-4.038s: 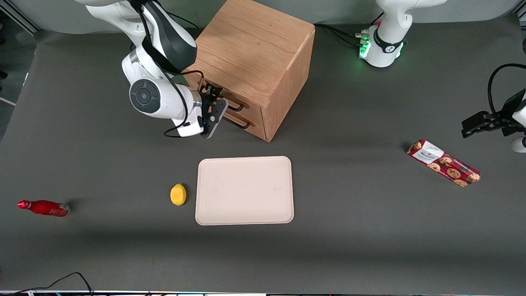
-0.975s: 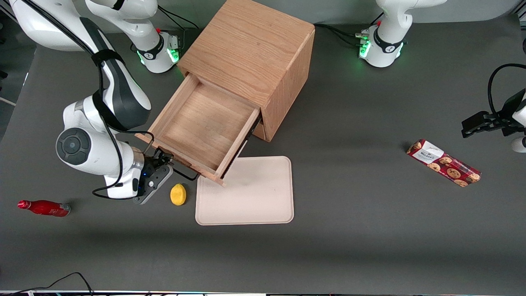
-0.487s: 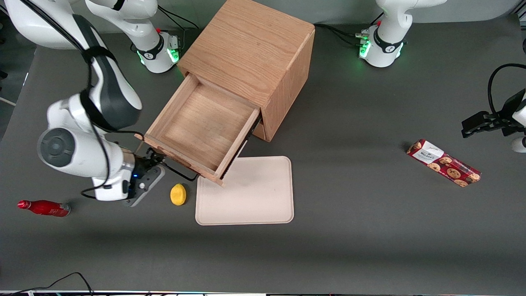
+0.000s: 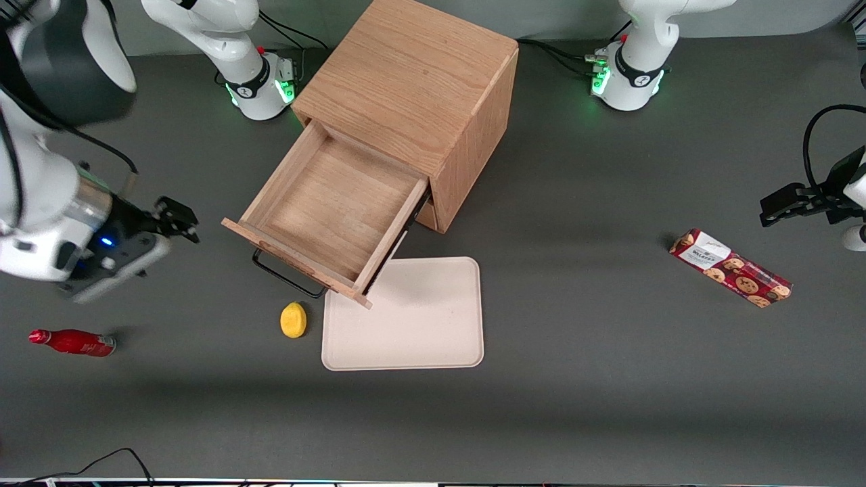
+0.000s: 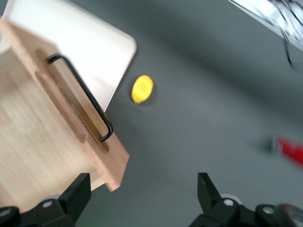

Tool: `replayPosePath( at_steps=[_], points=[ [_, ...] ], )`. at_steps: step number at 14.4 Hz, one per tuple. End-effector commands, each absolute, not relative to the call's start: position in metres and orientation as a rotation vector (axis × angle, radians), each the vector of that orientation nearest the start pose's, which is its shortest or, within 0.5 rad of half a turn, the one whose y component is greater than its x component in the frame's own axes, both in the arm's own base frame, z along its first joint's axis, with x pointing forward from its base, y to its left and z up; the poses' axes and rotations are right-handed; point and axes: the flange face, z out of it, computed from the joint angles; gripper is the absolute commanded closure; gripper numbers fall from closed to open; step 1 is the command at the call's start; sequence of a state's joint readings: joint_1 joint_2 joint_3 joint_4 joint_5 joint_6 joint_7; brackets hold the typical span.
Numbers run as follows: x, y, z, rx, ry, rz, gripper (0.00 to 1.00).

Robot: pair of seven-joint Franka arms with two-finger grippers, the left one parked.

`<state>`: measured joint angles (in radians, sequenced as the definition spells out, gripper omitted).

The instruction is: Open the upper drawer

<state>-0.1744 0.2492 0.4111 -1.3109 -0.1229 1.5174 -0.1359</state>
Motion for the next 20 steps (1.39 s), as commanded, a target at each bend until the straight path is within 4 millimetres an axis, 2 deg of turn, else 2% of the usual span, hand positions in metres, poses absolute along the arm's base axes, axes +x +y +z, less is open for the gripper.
replayPosePath(
  at_steps=[1, 3, 5, 7, 10, 14, 15, 16, 17, 18, 20],
  points=[
    [0.586, 0.074, 0.631, -3.208, -0.122, 0.065, 0.0],
    [0.565, 0.077, 0.641, -3.231, 0.066, 0.068, 0.0],
    [0.548, 0.082, 0.642, -3.16, 0.264, 0.087, 0.0],
    [0.537, 0.088, 0.643, -3.142, 0.285, 0.095, 0.0],
    [0.525, 0.081, 0.644, -3.132, 0.323, 0.097, 0.0],
    [0.522, 0.085, 0.642, -3.126, 0.31, 0.108, 0.0],
    [0.516, 0.098, 0.645, -3.134, 0.282, 0.1, 0.0],
    [0.513, 0.087, 0.644, -3.128, 0.315, 0.105, 0.0],
    [0.508, 0.066, 0.648, -3.11, 0.373, 0.091, 0.0],
    [0.501, 0.068, 0.645, -3.111, 0.363, 0.086, 0.0],
    [0.473, 0.066, 0.639, -3.113, 0.37, 0.037, 0.0]
  ],
)
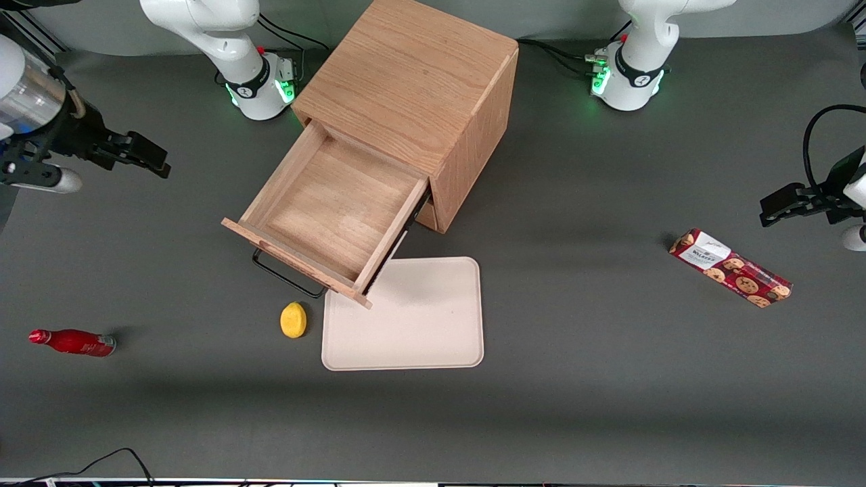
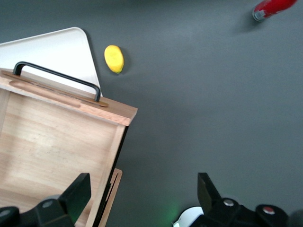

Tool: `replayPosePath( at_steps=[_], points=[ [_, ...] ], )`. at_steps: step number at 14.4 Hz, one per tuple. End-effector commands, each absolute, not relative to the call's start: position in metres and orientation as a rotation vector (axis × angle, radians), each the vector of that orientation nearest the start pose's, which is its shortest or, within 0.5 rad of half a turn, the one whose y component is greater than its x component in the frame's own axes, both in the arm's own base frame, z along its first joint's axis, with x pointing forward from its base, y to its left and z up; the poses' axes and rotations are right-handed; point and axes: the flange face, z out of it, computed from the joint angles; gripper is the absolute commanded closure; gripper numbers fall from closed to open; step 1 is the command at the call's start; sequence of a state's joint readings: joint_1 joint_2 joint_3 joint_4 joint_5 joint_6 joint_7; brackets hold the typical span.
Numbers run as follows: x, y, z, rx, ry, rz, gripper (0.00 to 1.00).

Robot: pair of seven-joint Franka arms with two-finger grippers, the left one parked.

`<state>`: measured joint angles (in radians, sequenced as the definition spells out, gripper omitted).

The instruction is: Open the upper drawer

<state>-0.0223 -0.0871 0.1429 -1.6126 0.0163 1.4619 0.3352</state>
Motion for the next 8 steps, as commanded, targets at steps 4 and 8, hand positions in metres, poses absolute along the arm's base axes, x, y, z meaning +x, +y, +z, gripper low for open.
replayPosePath(
  at_steps=[4, 8],
  points=[
    [0.463, 0.063, 0.634, -3.117, 0.356, 0.023, 0.0],
    [0.47, 0.052, 0.644, -3.11, 0.401, 0.033, 0.0]
  ],
)
